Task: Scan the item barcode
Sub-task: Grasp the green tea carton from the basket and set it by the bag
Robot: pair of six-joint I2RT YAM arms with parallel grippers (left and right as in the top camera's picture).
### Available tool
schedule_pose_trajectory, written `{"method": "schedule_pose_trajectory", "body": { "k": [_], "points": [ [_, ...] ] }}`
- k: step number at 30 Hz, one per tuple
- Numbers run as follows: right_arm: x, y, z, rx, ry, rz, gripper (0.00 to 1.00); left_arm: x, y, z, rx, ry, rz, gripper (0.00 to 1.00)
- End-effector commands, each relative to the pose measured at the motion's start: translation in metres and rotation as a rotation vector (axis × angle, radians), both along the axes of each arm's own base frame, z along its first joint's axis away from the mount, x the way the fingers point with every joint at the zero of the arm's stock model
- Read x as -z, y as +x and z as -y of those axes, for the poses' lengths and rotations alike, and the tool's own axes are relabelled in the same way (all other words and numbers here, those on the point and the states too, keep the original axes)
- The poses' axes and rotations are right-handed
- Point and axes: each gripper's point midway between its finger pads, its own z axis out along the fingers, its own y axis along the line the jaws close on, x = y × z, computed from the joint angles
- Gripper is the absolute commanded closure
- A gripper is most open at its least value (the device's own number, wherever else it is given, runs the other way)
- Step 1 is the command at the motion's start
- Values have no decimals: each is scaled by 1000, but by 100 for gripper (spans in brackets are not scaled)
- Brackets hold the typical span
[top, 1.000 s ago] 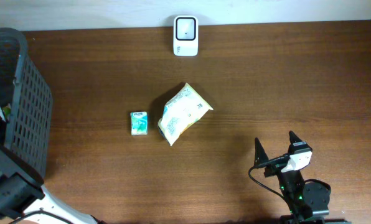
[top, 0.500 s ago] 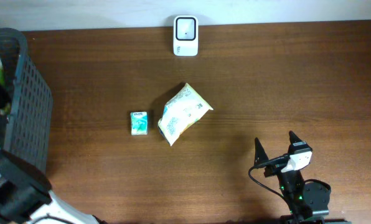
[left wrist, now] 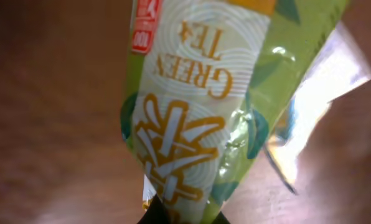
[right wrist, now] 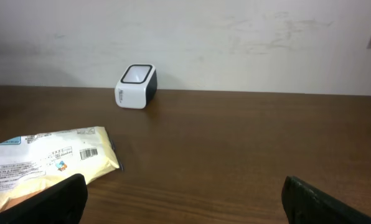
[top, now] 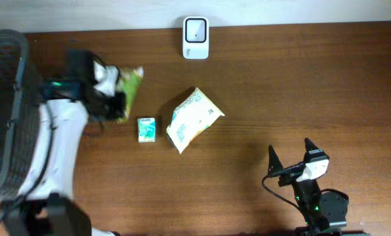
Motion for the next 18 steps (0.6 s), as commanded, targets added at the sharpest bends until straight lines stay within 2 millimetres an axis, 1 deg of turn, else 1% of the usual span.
{"method": "schedule_pose_trajectory", "body": {
  "k": [1,2,4,5,7,9,11,12,13,14,15,16,17,18],
  "points": [
    [2,-1,-3,-16,2,-3,1,82,-28,-1,-95,11,-165,100],
    [2,-1,-3,-16,2,-3,1,103,-31,-1,-103,9,-175,100],
    [2,-1,-3,-16,2,-3,1,126,-34,-1,-136,0,-171,100],
    [2,-1,-3,-16,2,-3,1,132,-34,-1,-155,-5,-162,100],
    [2,-1,-3,-16,2,-3,1,136,-34,3,-172,-14,-161,100],
    [2,-1,-3,-16,2,-3,1,135,-36,18,-130,-27,-163,100],
    [2,-1,-3,-16,2,-3,1,132,-41,54,-41,-98,-171,100],
    [2,-1,-3,-16,2,-3,1,130,-45,75,16,-136,-175,100],
    [2,-1,-3,-16,2,-3,1,128,-47,91,60,-156,-172,99],
    [2,-1,-3,-16,2,-3,1,127,-49,103,95,-166,-166,93],
    [2,-1,-3,-16,2,-3,1,125,-51,119,142,-176,-150,80],
    [2,-1,-3,-16,2,-3,1,124,-51,131,178,-178,-130,60],
    [2,-1,-3,-16,2,-3,1,122,-49,137,194,-180,-115,47],
    [2,-1,-3,-16,2,-3,1,119,-46,140,201,-182,-101,37]
  ]
}}
